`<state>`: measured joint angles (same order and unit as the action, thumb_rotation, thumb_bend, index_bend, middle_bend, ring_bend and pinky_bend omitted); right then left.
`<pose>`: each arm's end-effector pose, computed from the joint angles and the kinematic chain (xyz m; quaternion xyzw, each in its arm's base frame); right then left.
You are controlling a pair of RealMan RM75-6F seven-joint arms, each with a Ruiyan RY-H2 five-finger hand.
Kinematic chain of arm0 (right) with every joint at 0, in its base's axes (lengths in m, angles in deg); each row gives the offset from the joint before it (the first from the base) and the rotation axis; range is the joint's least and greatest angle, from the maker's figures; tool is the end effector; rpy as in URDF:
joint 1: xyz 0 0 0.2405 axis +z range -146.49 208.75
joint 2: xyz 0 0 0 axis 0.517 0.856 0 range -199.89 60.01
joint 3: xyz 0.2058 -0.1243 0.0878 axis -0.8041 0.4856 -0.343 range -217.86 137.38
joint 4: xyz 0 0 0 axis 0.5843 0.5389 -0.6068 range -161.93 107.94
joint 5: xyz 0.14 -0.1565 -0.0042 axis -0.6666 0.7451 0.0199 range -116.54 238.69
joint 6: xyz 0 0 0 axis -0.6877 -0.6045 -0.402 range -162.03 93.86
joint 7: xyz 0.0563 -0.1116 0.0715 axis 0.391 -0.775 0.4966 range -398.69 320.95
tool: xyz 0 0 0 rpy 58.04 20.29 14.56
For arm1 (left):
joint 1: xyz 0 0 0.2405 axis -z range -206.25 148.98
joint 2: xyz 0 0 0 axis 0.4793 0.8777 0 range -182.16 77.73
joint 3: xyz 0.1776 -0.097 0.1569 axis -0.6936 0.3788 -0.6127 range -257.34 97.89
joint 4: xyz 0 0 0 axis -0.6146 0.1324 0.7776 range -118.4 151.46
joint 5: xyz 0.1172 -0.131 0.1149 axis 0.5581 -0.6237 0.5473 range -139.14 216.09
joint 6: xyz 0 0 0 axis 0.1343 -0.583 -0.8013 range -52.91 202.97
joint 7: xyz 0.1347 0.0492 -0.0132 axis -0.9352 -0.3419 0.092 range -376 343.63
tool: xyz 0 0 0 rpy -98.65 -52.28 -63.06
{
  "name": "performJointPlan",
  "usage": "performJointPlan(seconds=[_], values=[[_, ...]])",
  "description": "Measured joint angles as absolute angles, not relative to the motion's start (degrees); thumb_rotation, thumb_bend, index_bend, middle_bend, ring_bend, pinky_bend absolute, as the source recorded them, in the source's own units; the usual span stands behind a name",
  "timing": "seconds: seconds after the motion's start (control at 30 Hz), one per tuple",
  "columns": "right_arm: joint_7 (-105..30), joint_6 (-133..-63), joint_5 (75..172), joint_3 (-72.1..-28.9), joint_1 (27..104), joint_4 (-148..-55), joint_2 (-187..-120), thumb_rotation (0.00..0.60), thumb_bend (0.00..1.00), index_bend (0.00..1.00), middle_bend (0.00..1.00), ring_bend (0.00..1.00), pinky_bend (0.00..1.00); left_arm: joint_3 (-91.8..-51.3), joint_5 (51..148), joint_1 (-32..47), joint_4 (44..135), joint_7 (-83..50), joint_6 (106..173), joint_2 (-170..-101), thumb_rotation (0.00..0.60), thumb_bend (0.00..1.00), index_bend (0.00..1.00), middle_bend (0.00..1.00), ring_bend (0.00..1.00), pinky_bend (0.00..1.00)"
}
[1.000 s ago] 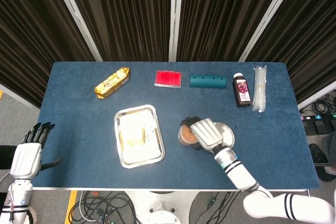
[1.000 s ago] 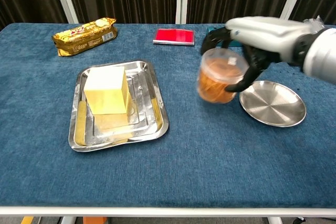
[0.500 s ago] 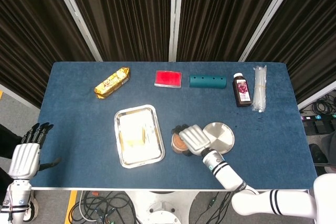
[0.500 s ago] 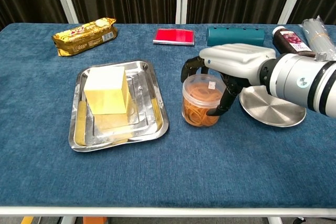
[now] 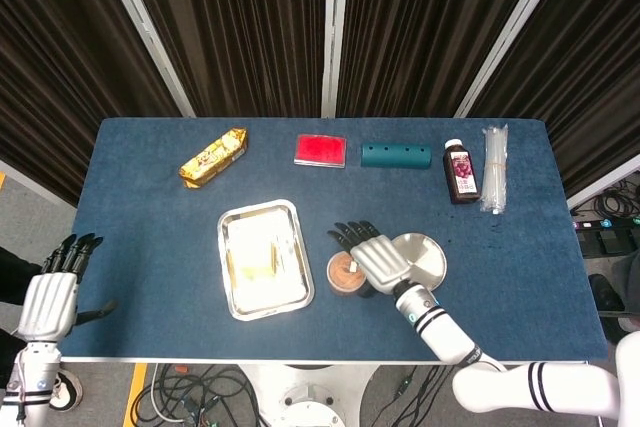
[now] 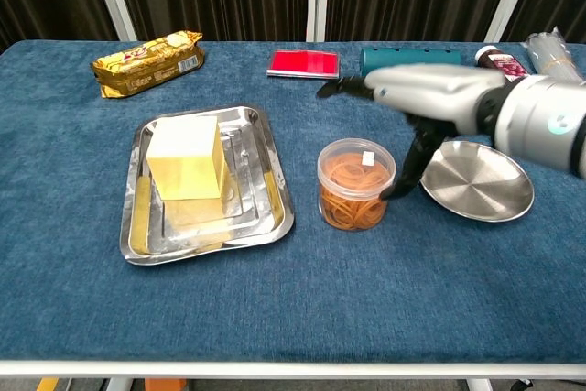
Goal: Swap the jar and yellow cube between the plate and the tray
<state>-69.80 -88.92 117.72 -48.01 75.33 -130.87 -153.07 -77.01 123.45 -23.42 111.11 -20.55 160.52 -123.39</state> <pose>-0.1051 -0.2946 -0.0116 0.7855 -0.3838 0.3423 0.3442 -0.2916 0.1806 0.1184 -0.5766 -0.4154 -0.4125 0.5699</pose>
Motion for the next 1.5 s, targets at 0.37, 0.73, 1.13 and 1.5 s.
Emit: performJointPlan(seconds=[0.37,0.73,1.13,1.5], values=[[-54.0,-104.4,125.7,-47.9,62.7,-133.5,-140.2,0.6,0.01,0.0,0.0,0.0,0.03,-75.7,127.0,-16.0,115.8,-19.7,152.7,-125.0,0.6,0.0,0.12,0.1,0.03,0.15],[-37.6,-108.3,127.9,-49.2,54.2,-127.2,-132.9,0.6,0.01,0.0,0.0,0.0,0.03,-72.1,121.5,-5.9,117.3,-20.5,139.6,-133.2,0.6,0.0,0.07,0.05,0.0,0.1],[-34.5,-106.3,129.2,-50.6,52.9,-124.5,-132.1,0.6,0.01,0.0,0.0,0.0,0.03,-70.5,114.7,0.7,112.6,-23.5,132.5,-139.2,0.6,0.0,0.07,0.03,0.0,0.09],[-32.1,-106.5,129.7,-50.9,51.2,-122.9,-132.7,0.6,0.04,0.0,0.0,0.0,0.02,-70.4,114.2,4.6,101.3,-22.7,130.1,-145.2,0.6,0.13,0.1,0.2,0.11,0.25]])
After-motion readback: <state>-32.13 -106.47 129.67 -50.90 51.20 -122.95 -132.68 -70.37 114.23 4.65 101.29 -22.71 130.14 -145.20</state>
